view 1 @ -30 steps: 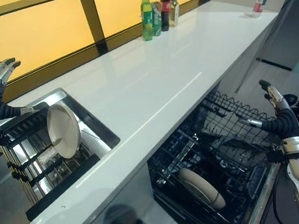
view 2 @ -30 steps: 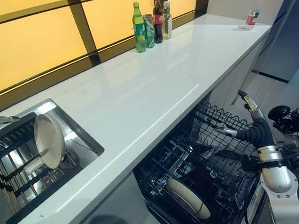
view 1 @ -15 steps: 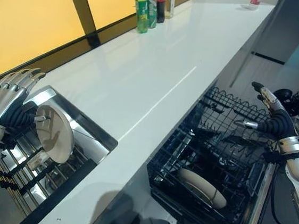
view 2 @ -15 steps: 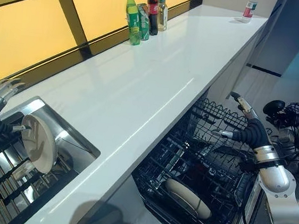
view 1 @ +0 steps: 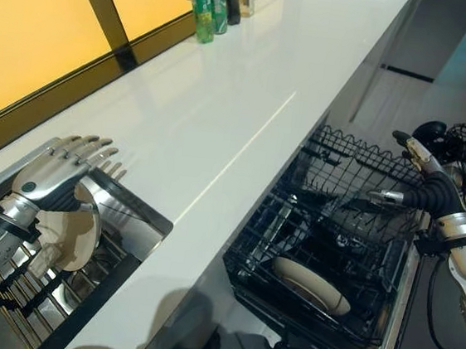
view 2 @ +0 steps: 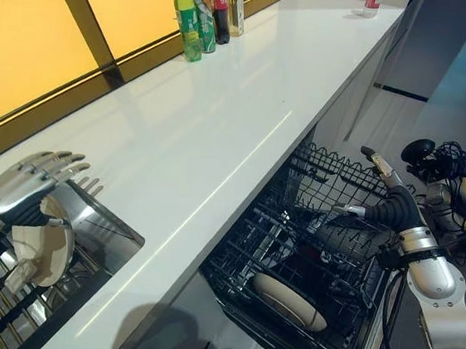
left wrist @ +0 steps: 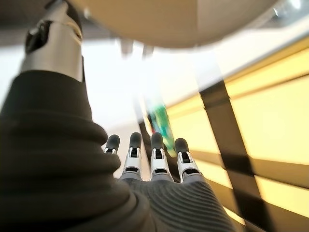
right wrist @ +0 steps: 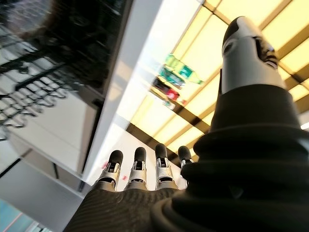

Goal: Pick up plates and place into dishwasher.

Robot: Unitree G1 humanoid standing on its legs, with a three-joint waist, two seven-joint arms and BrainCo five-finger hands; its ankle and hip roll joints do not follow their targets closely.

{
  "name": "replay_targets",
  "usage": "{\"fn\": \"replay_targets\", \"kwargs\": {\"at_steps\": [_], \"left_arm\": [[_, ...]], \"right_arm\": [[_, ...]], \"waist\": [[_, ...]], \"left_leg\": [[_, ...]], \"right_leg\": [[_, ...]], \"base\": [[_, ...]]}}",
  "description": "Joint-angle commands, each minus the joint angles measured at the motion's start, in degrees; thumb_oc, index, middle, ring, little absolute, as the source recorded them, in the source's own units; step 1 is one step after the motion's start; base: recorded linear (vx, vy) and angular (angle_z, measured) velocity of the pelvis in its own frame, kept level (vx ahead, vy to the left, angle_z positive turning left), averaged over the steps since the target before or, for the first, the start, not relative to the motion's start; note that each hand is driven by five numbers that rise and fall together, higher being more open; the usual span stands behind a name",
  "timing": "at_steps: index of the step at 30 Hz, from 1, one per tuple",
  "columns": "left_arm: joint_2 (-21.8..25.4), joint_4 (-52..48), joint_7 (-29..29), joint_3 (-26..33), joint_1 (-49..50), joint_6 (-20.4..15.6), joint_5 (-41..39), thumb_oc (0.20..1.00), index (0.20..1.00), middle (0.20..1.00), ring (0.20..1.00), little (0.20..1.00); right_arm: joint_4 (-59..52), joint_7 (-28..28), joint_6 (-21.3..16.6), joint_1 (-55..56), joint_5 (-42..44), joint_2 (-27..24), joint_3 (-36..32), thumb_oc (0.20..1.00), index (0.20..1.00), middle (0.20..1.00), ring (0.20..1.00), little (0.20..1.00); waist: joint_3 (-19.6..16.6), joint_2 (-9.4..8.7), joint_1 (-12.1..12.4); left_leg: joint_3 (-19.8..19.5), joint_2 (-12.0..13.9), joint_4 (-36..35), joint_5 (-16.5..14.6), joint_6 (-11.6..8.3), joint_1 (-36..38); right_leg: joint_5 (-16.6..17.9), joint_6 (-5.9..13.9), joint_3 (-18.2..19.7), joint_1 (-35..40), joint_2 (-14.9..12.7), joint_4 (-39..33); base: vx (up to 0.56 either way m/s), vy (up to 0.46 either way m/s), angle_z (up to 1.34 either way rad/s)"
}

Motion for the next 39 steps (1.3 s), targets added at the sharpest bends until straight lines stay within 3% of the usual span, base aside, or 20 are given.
{"fn": "replay_targets", "kwargs": {"at_steps": [1,7,8,9,11,19,20,22,23,26,30,39], "left_arm": [[6.44,-1.45,-1.26,1.13,-0.71,3.34,1.36,1.000,1.000,1.000,1.000,1.000],[7.63,-0.35,-2.94,1.18,0.38,4.77,2.36,1.000,1.000,1.000,1.000,1.000],[7.80,-0.20,-3.13,1.36,0.77,4.83,2.29,0.925,0.925,0.925,0.925,0.925],[7.85,-0.02,-3.23,1.55,1.14,4.82,2.07,0.576,0.576,0.576,0.576,0.576],[7.96,0.16,-3.35,1.60,1.39,4.92,1.94,0.200,0.200,0.200,0.200,0.200],[8.00,0.96,-2.32,3.73,2.36,4.40,0.81,0.200,0.200,0.200,0.200,0.200],[8.04,1.02,-1.81,4.26,2.56,4.22,0.44,0.285,0.285,0.285,0.285,0.285],[7.94,0.93,-0.45,5.27,2.99,4.29,0.26,0.564,0.564,0.564,0.564,0.564],[7.72,1.05,0.84,5.56,3.07,4.55,0.05,1.000,1.000,1.000,1.000,1.000],[6.75,1.88,5.47,6.35,2.00,4.51,-2.37,1.000,1.000,1.000,1.000,1.000],[4.03,1.71,11.41,8.11,0.32,1.13,-3.94,1.000,1.000,1.000,1.000,1.000],[1.66,-4.37,16.62,12.79,0.68,-1.18,-1.88,1.000,1.000,1.000,1.000,1.000]], "right_arm": [[-1.13,-1.04,-1.96,-2.82,2.88,-3.30,0.32,1.000,1.000,1.000,1.000,1.000],[-0.67,-1.20,-2.70,-2.12,2.99,-3.94,0.19,1.000,1.000,1.000,1.000,1.000],[-0.70,-1.29,-2.72,-2.05,3.07,-4.03,0.14,1.000,1.000,1.000,1.000,1.000],[-0.57,-1.45,-2.89,-2.06,3.03,-3.99,0.26,1.000,1.000,1.000,1.000,1.000],[-0.41,-1.55,-2.99,-2.20,3.04,-3.98,0.46,1.000,1.000,1.000,1.000,1.000],[-0.49,-1.39,-3.02,-1.94,2.56,-3.06,0.40,1.000,1.000,1.000,1.000,1.000],[-0.65,-1.28,-2.96,-1.70,2.63,-2.90,0.24,1.000,1.000,1.000,1.000,1.000],[-0.73,-1.30,-3.03,-1.30,2.70,-2.57,0.22,1.000,1.000,1.000,1.000,1.000],[-0.85,-1.46,-2.97,-1.26,2.73,-2.38,0.40,1.000,1.000,1.000,1.000,1.000],[-1.40,-1.68,-2.36,-1.32,2.70,-1.75,0.76,1.000,1.000,1.000,1.000,1.000],[-2.18,-1.85,-1.73,-0.77,1.68,0.06,0.79,1.000,1.000,1.000,1.000,1.000],[-3.97,-1.48,-0.11,0.99,1.66,1.88,-0.51,1.000,1.000,1.000,1.000,1.000]], "waist": [[-0.47,-3.05,-0.34],[0.36,-3.13,-0.08],[0.45,-3.16,0.00],[0.52,-3.18,0.11],[0.50,-3.23,0.27],[-0.14,-3.31,1.23],[-0.38,-3.36,1.37],[-0.78,-3.48,1.66],[-0.95,-3.57,1.75],[-1.51,-3.96,1.96],[-2.34,-4.33,2.39],[-3.77,-4.80,2.68]], "left_leg": [[-0.06,-4.44,4.57,-2.70,3.19,-2.98],[-0.01,-4.63,5.13,-2.81,3.35,-3.41],[-0.05,-4.68,5.15,-2.82,3.40,-3.44],[-0.13,-4.73,5.12,-2.81,3.45,-3.40],[-0.22,-4.81,5.01,-2.84,3.52,-3.32],[-0.70,-4.95,4.42,-2.89,3.47,-2.55],[-0.75,-4.96,4.24,-2.89,3.47,-2.42],[-0.86,-4.92,3.94,-2.87,3.43,-2.10],[-0.92,-4.89,3.80,-2.88,3.40,-1.97],[-1.18,-4.83,3.45,-2.91,3.32,-1.61],[-1.58,-4.63,2.55,-2.81,3.20,-0.87],[-1.87,-4.14,1.21,-2.85,2.78,0.24]], "right_leg": [[8.77,4.81,-2.07,6.11,-4.75,-13.10],[9.14,5.15,-2.27,6.00,-5.27,-13.23],[9.18,5.19,-2.31,6.01,-5.31,-13.26],[9.21,5.22,-2.38,6.04,-5.36,-13.30],[9.22,5.27,-2.57,6.19,-5.46,-13.44],[9.05,5.51,-3.64,7.27,-5.81,-13.92],[9.01,5.54,-3.82,7.42,-5.83,-14.03],[8.87,5.58,-4.22,7.73,-5.85,-14.11],[8.77,5.59,-4.38,7.86,-5.85,-14.11],[8.44,5.53,-4.69,8.15,-5.78,-14.08],[8.07,5.38,-5.08,8.70,-5.60,-14.18],[7.71,5.55,-5.70,9.26,-5.49,-14.42]], "base": [[0.01,0.042,0.03],[0.00,0.030,0.02],[0.00,0.000,0.00],[0.00,0.000,0.00],[-0.01,0.020,0.05],[0.00,0.015,0.08],[0.00,-0.003,0.13],[0.00,-0.008,0.08],[0.00,-0.012,0.04],[0.00,-0.006,0.01],[0.02,-0.024,0.09],[0.01,-0.022,0.02]]}}
